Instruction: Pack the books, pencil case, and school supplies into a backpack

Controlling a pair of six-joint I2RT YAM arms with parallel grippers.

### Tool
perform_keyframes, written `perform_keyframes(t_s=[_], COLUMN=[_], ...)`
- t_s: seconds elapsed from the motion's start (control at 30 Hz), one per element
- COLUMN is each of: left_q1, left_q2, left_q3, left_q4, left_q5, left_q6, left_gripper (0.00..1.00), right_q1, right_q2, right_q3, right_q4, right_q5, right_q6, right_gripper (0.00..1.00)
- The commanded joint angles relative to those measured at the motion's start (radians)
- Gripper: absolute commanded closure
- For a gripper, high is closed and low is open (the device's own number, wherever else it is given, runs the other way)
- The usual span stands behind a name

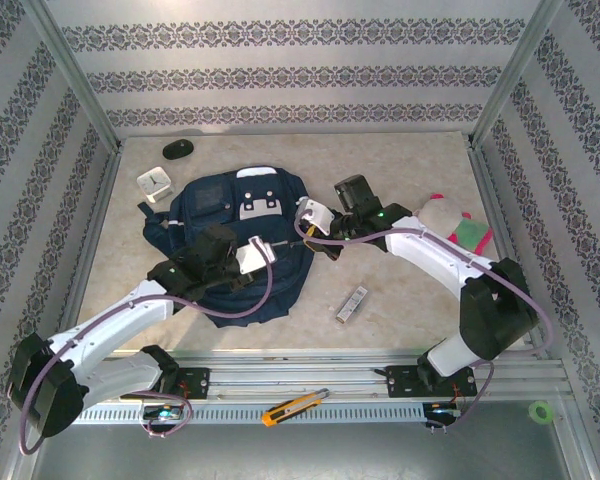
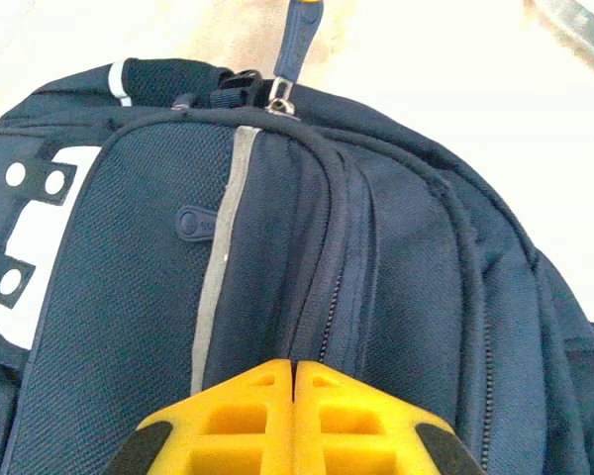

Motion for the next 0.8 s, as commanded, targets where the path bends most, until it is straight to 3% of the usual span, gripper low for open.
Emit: perform_keyframes(t_s=[0.0,0.07,0.3,0.47,0.53,0.67,0.77], left_q1=[0.006,0.009,0.01,0.012,0.012,0.012,0.012], left_q2=[-0.03,-0.033,-0.043,-0.045,-0.044,-0.034,-0.016], left_q3=[-0.012,-0.007,0.005,0.006,0.007,0.014,0.025], left_q4=[-0.011,-0.02,-0.034,-0.031,-0.032,-0.035,-0.02], left_q5=[0.07,0.085,0.121,0.13,0.129,0.068,-0.029], left_q6=[0.031,0.039,0.04,0.034,0.032,0.021,-0.012], left_gripper=[0.95,0.96,0.96,0.96,0.96,0.98,0.98], right_q1=[-0.005,-0.004,-0.004,-0.004,-0.004,-0.01,-0.013], right_q2=[0.041,0.073,0.148,0.18,0.191,0.169,0.122], right_q3=[-0.021,-0.016,-0.01,-0.01,-0.004,-0.014,-0.044], right_q4=[0.025,0.025,0.081,0.111,0.115,0.098,0.076], right_q5=[-0.136,-0.155,-0.193,-0.226,-0.239,-0.256,-0.239], right_q6=[-0.1,-0.124,-0.144,-0.157,-0.156,-0.139,-0.093], right_gripper=[1.0,1.0,0.79,0.7,0.73,1.0,1.0])
